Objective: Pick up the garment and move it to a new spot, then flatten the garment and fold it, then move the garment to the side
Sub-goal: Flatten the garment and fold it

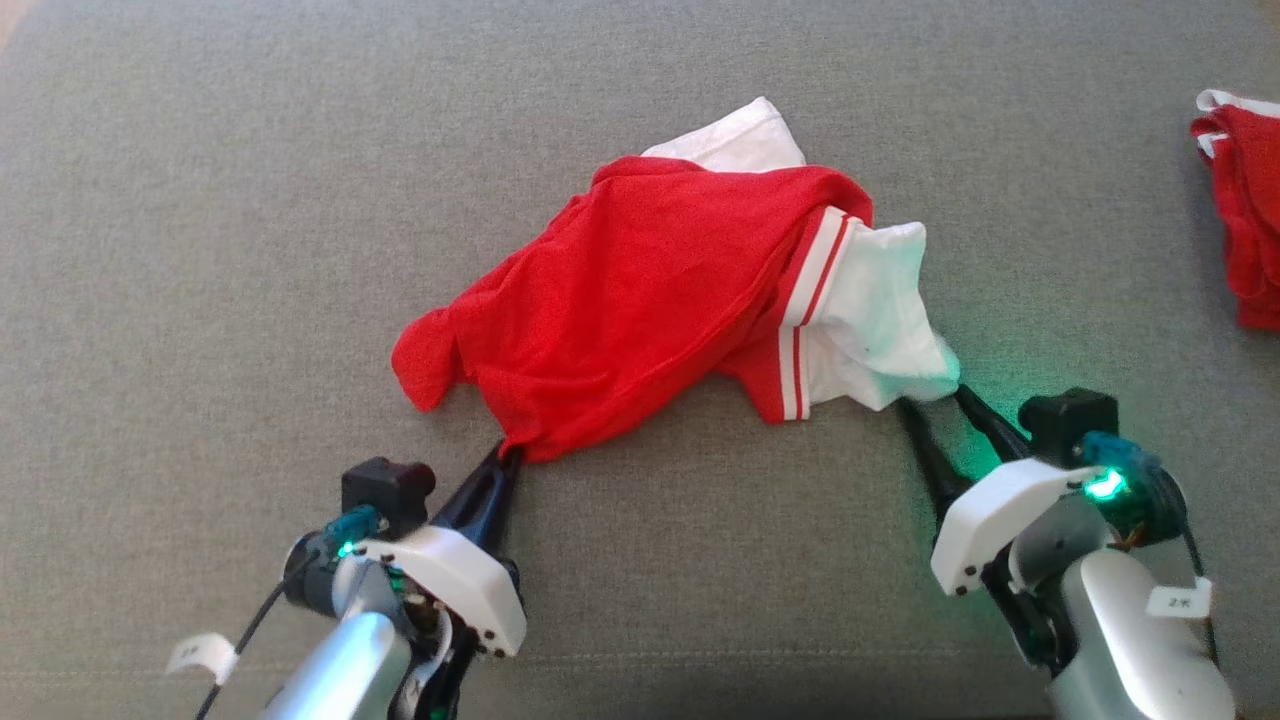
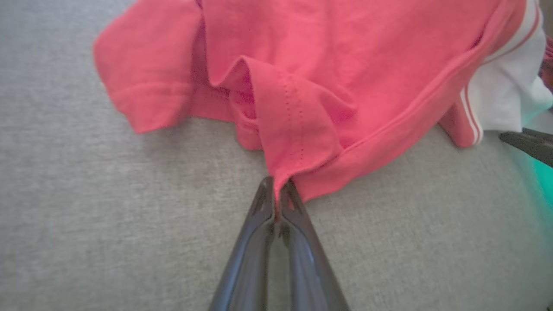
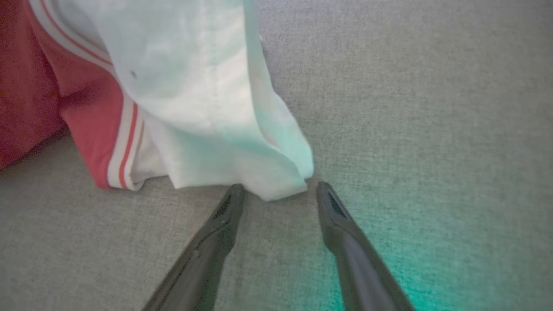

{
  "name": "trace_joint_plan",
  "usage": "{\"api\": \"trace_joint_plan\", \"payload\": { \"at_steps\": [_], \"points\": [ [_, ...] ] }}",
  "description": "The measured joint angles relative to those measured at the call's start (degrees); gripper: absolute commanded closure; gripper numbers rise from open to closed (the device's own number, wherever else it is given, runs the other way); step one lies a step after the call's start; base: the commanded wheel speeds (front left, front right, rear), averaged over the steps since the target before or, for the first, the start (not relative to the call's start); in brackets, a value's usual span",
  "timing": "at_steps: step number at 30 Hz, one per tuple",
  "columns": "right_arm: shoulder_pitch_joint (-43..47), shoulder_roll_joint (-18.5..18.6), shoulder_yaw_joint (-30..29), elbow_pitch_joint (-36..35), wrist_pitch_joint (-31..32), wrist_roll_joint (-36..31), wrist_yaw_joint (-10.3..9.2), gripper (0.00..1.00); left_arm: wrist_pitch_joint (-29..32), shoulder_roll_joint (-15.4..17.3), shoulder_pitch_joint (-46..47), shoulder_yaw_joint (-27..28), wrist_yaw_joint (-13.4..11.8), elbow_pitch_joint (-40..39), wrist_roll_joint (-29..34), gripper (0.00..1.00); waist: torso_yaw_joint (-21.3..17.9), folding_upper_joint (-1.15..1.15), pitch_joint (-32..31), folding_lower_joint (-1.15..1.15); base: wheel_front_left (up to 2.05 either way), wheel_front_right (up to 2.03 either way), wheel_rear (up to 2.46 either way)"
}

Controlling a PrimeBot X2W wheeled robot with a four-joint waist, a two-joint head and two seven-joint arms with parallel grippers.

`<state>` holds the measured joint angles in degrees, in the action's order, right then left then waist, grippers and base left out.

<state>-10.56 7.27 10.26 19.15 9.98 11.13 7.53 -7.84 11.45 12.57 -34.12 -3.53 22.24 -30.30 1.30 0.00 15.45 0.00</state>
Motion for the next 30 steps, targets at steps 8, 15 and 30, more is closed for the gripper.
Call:
{"api": "trace_joint_plan", "payload": {
  "at_steps": [8, 15, 30],
  "points": [
    [-1.11, 0.25, -2.34, 0.79, -3.86, 0.90, 0.00, 1.00, -3.58, 1.40, 0.63, 3.20, -1.77, -2.35, 0.33, 1.00, -0.47, 0.00, -0.57, 0.00, 0.00, 0.00, 0.00],
    [-1.08, 0.74, -7.42, -7.49, -7.49, 0.33, 0.00, 1.00, -4.97, 5.55, 0.65, 7.24, -4.80, -10.00, 1.87, 1.00, -2.08, 0.00, -2.70, 0.00, 0.00, 0.00, 0.00],
    [-8.85, 6.20, -17.31, -30.84, -6.37, -2.50, 0.00, 1.00, -1.04, 14.16, 12.73, 14.21, -8.01, -28.51, 5.04, 1.00, -3.73, 0.00, -7.69, 0.00, 0.00, 0.00, 0.00]
  ]
}}
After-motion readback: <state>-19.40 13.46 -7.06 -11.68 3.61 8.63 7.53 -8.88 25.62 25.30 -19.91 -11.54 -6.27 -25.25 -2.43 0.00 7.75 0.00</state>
